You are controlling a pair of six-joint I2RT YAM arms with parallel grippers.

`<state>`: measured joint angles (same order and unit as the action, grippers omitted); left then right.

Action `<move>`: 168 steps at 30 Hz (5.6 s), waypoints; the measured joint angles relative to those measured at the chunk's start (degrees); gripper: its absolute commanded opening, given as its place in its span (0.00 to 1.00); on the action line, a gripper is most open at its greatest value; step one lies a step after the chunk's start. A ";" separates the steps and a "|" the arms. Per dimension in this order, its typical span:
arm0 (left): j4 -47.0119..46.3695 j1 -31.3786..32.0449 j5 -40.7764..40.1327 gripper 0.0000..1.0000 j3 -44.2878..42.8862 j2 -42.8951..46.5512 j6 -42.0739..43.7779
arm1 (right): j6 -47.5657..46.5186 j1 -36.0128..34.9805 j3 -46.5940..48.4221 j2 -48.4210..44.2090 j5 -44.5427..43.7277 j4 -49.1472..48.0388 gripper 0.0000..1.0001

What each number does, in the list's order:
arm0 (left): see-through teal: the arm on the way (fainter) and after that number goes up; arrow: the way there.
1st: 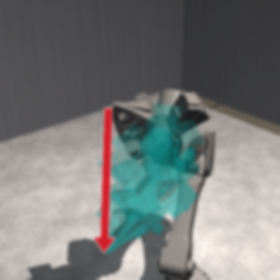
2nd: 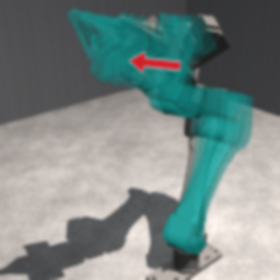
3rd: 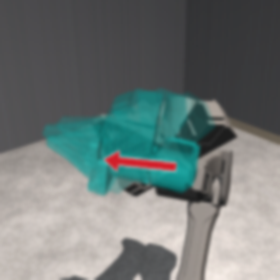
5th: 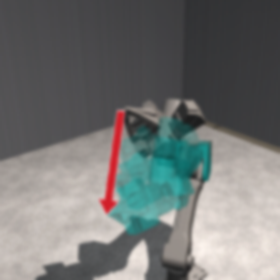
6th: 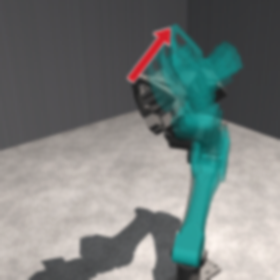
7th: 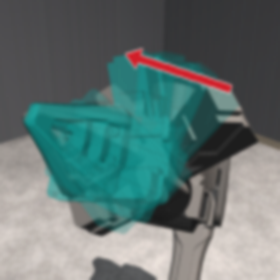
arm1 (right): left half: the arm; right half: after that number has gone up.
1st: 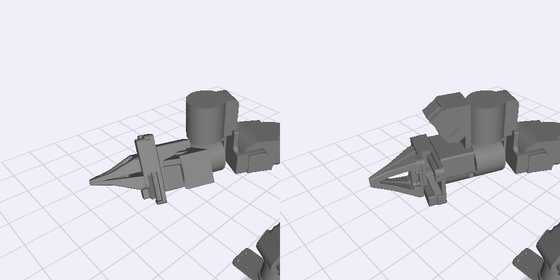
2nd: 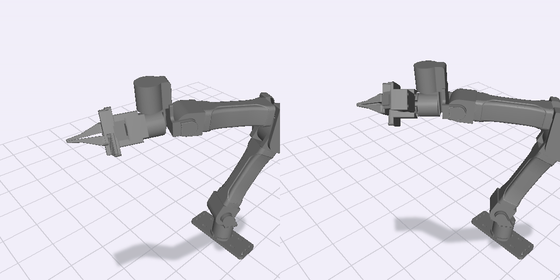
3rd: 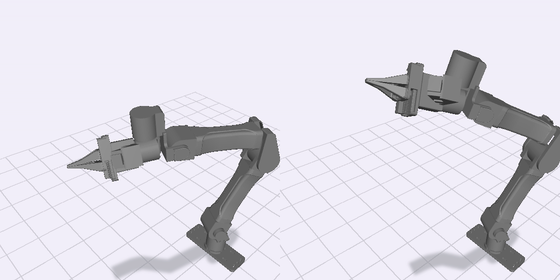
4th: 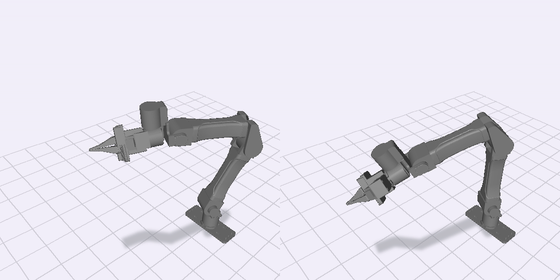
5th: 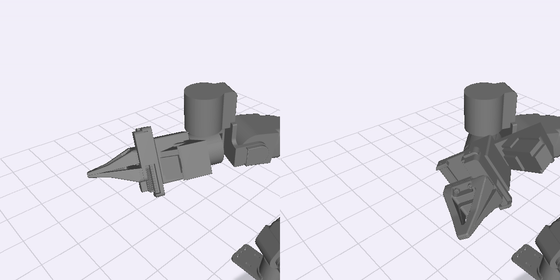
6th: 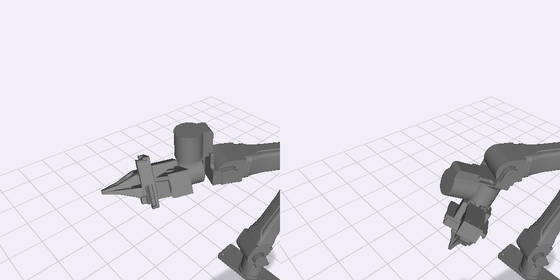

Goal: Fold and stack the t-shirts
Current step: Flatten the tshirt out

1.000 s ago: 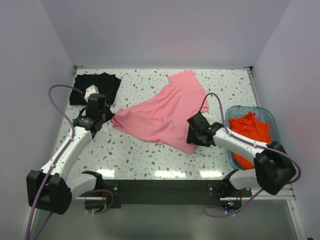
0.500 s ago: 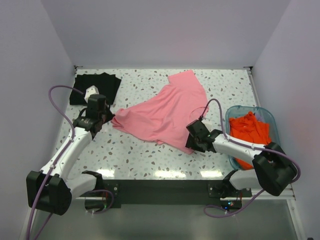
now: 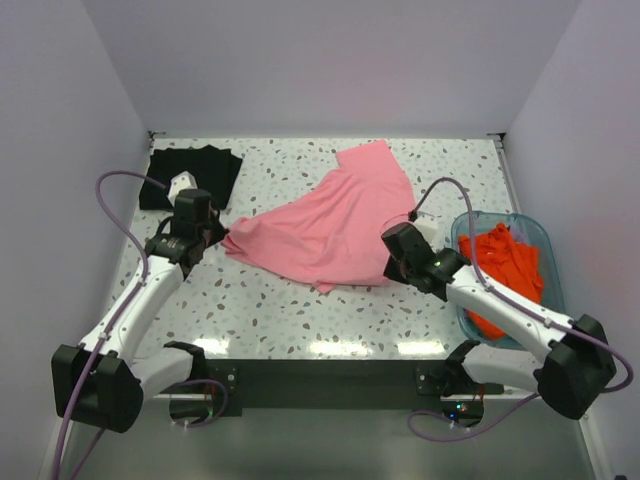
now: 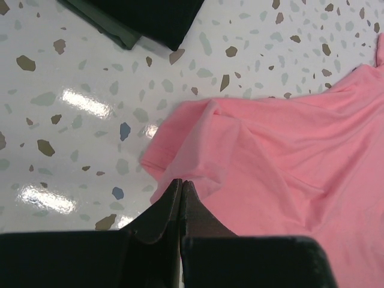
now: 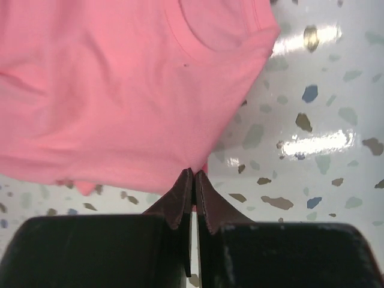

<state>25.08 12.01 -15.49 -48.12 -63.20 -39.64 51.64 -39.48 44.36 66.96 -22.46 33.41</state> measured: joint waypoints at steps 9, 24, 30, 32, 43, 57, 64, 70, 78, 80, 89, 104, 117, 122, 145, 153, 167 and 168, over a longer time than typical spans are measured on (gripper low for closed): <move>2.29 0.00 -2.43 0.00 -1.40 4.92 1.51 | -7.58 0.68 17.07 -7.61 -9.90 11.39 0.00; 0.59 0.00 -2.12 0.00 -2.43 -4.72 1.75 | -21.20 19.37 27.52 27.98 1.90 2.60 0.58; -0.28 0.00 -1.25 0.00 -2.43 -5.29 1.75 | -21.38 19.89 25.42 28.83 4.00 0.66 0.66; -0.37 0.00 -0.87 0.00 -2.43 -5.29 1.73 | -20.87 19.82 22.12 25.62 4.22 -0.90 0.66; -0.59 0.00 0.39 0.00 -2.40 -5.25 1.70 | -16.46 18.97 1.81 13.22 5.53 -4.87 0.63; -0.55 0.00 0.59 0.00 -2.12 -3.93 1.70 | -15.47 18.91 -0.24 12.46 5.70 -7.67 0.63; -0.50 0.00 0.81 0.00 -2.12 -3.54 1.70 | -15.26 18.91 -0.59 12.41 5.68 -7.87 0.63; -0.31 0.00 0.85 0.00 -1.60 -3.26 1.38 | -15.19 18.91 -2.01 12.37 5.66 -7.98 0.63; -0.22 0.00 0.94 0.00 -1.46 -2.54 1.27 | -14.95 18.91 -3.96 9.38 5.46 -7.72 0.62; -0.22 0.00 0.96 0.00 -1.46 -2.43 1.27 | -14.73 18.91 -4.48 8.74 5.44 -7.69 0.61; -0.24 0.00 1.29 0.00 -1.05 -2.43 1.27 | -13.53 18.91 -7.37 8.26 4.63 -7.37 0.37; -0.24 0.00 1.68 0.00 -0.72 -2.14 1.27 | -13.03 18.91 -7.34 10.08 3.48 -7.80 0.42; -0.22 0.00 1.84 0.00 -0.72 -1.92 1.27 | -13.05 18.88 -6.60 11.76 3.45 -8.63 0.04; -0.22 0.00 1.84 0.00 -0.72 -1.66 1.27 | -13.07 18.88 -6.08 11.34 3.50 -7.69 0.00; 2.32 0.00 1.86 0.00 -1.05 4.87 2.82 | -16.17 18.86 30.77 -11.61 0.46 10.49 0.00; 4.79 0.00 2.71 0.00 -2.56 13.44 2.97 | -18.93 18.86 47.08 -11.45 -0.57 15.72 0.00; 5.38 0.00 1.07 0.00 -26.14 16.87 3.43 | -27.02 18.86 80.56 -3.19 -0.37 17.92 0.00; 5.09 0.00 0.96 0.00 -26.69 16.04 3.45 | -27.34 18.86 81.11 -2.54 -0.26 17.64 0.00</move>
<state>30.17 12.01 -14.52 -74.81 -47.16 -36.18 24.29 -20.62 125.47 64.42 -22.72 51.05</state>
